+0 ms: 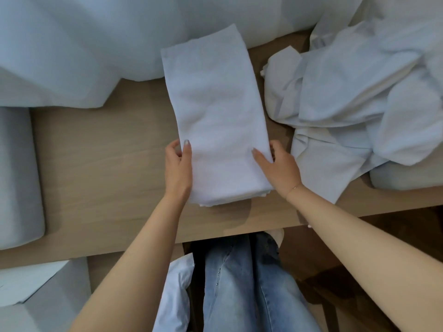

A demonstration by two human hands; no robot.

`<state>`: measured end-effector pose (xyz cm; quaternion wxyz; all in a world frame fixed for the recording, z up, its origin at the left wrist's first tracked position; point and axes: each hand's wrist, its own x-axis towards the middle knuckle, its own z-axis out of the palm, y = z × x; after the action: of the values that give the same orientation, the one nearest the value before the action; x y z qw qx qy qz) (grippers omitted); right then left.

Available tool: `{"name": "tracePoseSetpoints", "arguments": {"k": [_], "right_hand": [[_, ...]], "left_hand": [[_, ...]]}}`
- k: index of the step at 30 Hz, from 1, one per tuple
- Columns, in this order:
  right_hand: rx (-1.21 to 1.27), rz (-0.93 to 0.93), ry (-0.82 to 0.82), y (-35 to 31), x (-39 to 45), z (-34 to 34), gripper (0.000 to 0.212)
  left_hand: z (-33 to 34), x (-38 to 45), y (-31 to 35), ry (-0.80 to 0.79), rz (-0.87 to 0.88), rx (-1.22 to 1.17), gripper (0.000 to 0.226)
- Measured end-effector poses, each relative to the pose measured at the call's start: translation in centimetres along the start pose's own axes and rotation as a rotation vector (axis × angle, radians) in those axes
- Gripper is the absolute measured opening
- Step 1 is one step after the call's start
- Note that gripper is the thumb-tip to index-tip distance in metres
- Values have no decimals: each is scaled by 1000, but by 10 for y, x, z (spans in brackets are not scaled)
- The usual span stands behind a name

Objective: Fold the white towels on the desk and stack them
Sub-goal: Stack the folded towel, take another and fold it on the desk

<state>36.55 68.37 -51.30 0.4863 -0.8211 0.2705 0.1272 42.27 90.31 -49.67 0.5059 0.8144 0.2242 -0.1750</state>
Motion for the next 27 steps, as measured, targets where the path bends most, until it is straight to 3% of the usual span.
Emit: {"name": "tracePoseSetpoints", "arguments": {"k": [3,6,12,15,19,21,23,25,27], "right_hand": [[184,58,-52,-18,26,-8,28],[408,119,-33,-49,70,-9,30],[404,20,41,-108,152,6,25],[236,-68,198,-106,160,14,30],[53,-60,281,-102,160,24,33],[-92,-165,371,-105,157,21,32],[-302,-353,413,-107,145,19,44],[-531,-526,289,-103,127,24,52],[-697,-512,96,-92,117,32,57]], "left_hand": [[-6,44,33,-105,-28,-164,52],[1,89,68,-126,37,-169,49],[15,135,93,-18,245,-193,28],[18,141,84,22,332,-100,20],[22,145,89,62,298,38,39],[23,142,94,251,302,313,50],[24,126,99,400,442,529,54],[34,110,93,280,717,698,51],[45,104,77,79,789,879,51]]}}
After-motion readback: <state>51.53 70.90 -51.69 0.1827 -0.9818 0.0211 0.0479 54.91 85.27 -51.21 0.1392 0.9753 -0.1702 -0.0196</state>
